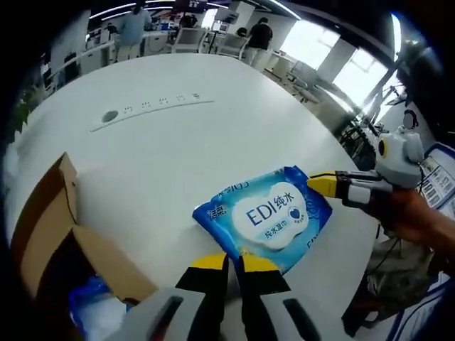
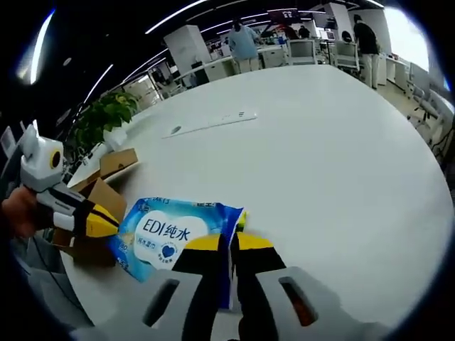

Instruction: Operate the shoe box by opening the lid, removing the specified soft item, and placing it in the target area until the item is outside and the box remains undamaged.

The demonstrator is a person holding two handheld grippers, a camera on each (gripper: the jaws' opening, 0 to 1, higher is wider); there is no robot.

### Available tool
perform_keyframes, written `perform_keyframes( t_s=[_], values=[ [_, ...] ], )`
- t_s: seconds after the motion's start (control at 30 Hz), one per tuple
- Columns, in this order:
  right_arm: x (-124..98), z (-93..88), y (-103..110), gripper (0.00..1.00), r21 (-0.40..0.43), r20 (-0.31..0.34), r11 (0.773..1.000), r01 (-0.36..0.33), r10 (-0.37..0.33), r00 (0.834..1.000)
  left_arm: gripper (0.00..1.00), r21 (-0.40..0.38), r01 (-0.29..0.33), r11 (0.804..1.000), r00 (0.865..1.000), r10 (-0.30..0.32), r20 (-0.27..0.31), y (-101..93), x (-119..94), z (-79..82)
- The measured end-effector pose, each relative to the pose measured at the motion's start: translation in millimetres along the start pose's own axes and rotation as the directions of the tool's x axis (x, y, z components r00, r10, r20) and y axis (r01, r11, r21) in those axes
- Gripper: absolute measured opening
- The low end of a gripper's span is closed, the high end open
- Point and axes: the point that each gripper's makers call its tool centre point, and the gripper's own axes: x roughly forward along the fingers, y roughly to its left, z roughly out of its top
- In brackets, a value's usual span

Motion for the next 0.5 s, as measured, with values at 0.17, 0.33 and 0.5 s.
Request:
perform_keyframes(
  t_s=[0.17,0.33,0.5],
  values=[
    [-8,4.0,-3,0.08,-0.005,0.005,1.000,0.026,-0.026,1.000,0.14,-0.034,0.025,0.999,0.999,-0.024,0.030,-2.2,-8,2.5],
    [-19,11.8,-1,0.08,-0.006,0.025,0.999,0.036,-0.036,0.999,0.15,-0.043,0.026,0.999,0.998,-0.024,0.053,-1.0,-18,5.3],
    [-27,16.1,5,0.11,-0.014,0.030,0.999,0.045,-0.045,0.999,0.17,-0.043,0.024,0.999,0.996,-0.020,0.087,0.8,-31,10.4]
  ],
)
